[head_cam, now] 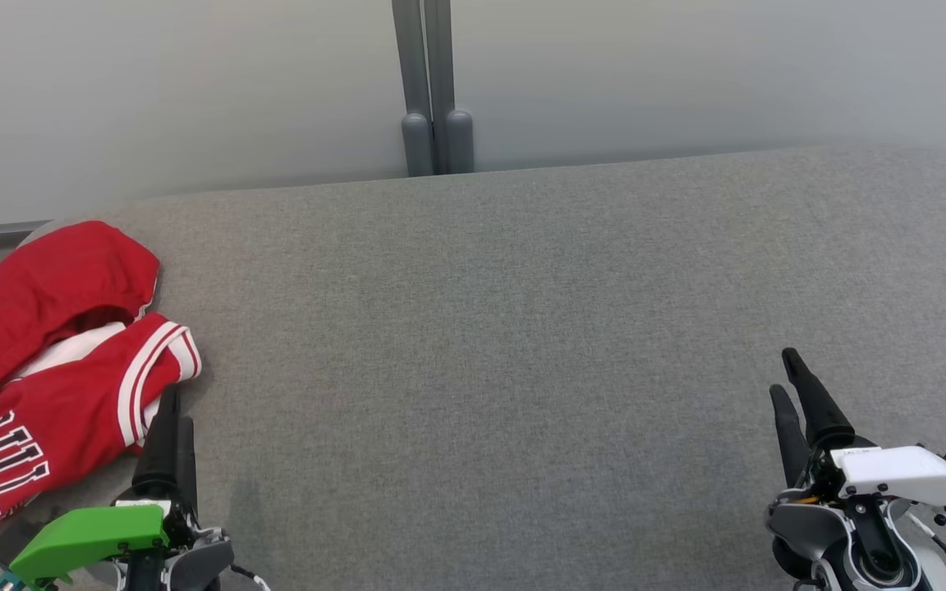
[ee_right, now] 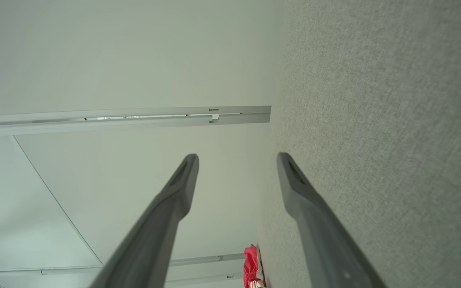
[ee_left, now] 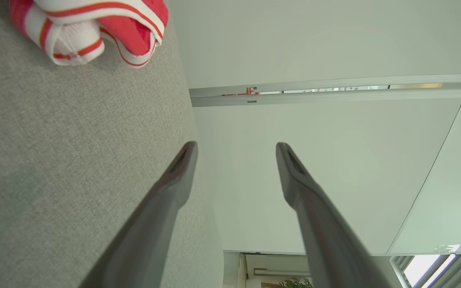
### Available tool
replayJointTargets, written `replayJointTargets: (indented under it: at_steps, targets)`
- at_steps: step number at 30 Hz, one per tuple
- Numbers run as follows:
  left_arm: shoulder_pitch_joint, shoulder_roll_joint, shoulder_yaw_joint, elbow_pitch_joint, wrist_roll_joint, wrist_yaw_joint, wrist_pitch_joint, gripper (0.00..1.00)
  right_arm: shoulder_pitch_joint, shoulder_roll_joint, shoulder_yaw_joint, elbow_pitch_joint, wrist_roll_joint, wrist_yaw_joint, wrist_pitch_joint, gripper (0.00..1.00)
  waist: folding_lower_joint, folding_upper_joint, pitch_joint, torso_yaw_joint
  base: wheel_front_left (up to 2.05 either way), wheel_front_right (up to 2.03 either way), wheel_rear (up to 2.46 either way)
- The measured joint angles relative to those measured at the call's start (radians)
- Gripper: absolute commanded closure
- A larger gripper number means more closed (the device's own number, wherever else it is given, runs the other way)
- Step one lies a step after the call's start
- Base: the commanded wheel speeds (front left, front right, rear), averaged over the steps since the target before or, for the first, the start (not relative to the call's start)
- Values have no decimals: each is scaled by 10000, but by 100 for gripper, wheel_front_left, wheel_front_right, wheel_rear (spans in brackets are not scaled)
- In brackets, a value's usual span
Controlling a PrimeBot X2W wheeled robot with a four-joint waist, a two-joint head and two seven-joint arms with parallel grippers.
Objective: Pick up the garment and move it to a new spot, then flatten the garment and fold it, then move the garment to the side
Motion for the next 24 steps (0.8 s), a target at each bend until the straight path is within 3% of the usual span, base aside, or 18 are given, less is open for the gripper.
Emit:
replayJointTargets:
  at_steps: [15,24]
  targets:
    - [-11,8,-58,-466,2240,0,-617,0,-72,-12,573,-771,-1430,0,-627,0,0,0,-8,105,0,0,0]
    - [-8,10,-245,-583,4224,119,-968,0,-102,-188,1014,-989,-3166,0,-966,0,0,0,-19,175,0,0,0]
